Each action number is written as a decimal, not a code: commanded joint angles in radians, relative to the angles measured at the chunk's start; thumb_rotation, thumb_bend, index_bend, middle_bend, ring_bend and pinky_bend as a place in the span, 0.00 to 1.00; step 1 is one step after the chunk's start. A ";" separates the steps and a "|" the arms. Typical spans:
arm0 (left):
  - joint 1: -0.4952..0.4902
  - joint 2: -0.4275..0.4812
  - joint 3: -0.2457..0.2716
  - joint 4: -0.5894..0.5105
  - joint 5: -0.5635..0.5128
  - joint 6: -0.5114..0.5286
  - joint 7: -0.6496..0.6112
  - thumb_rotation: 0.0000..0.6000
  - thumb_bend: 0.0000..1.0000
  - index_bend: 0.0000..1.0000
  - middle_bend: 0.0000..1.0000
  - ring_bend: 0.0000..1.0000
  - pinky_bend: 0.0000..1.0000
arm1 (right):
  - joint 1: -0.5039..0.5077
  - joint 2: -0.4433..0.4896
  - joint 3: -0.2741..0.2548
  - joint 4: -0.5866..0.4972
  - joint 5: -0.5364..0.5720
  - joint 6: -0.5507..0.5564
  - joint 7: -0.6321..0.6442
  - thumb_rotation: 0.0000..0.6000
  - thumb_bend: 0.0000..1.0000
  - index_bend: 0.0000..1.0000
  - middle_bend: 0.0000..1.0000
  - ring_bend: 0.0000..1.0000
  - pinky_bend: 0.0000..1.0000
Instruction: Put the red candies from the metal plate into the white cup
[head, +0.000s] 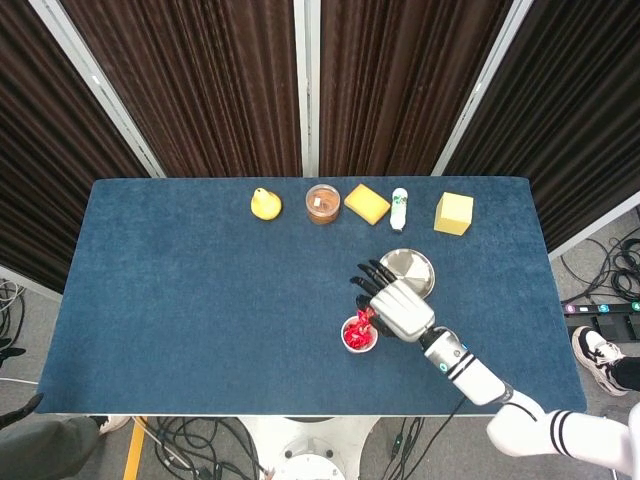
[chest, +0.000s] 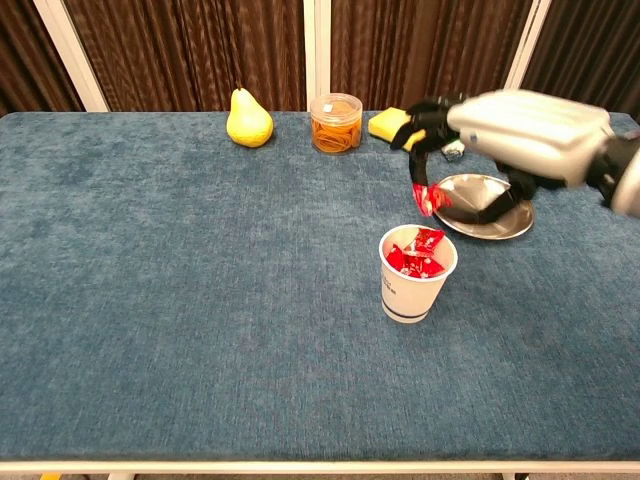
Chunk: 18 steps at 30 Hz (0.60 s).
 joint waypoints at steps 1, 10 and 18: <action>0.003 0.002 0.000 -0.003 0.000 0.004 0.000 1.00 0.12 0.37 0.31 0.27 0.26 | -0.016 0.018 -0.040 -0.024 -0.055 0.028 0.017 1.00 0.39 0.54 0.16 0.00 0.00; 0.004 0.002 0.003 -0.001 0.005 0.007 -0.004 1.00 0.12 0.37 0.31 0.27 0.27 | -0.022 -0.008 -0.061 0.001 -0.099 0.029 -0.006 1.00 0.38 0.48 0.14 0.00 0.00; 0.005 0.000 0.003 0.004 0.001 0.004 -0.012 1.00 0.12 0.37 0.31 0.27 0.26 | -0.019 -0.033 -0.058 0.022 -0.103 0.011 -0.054 1.00 0.37 0.45 0.14 0.00 0.00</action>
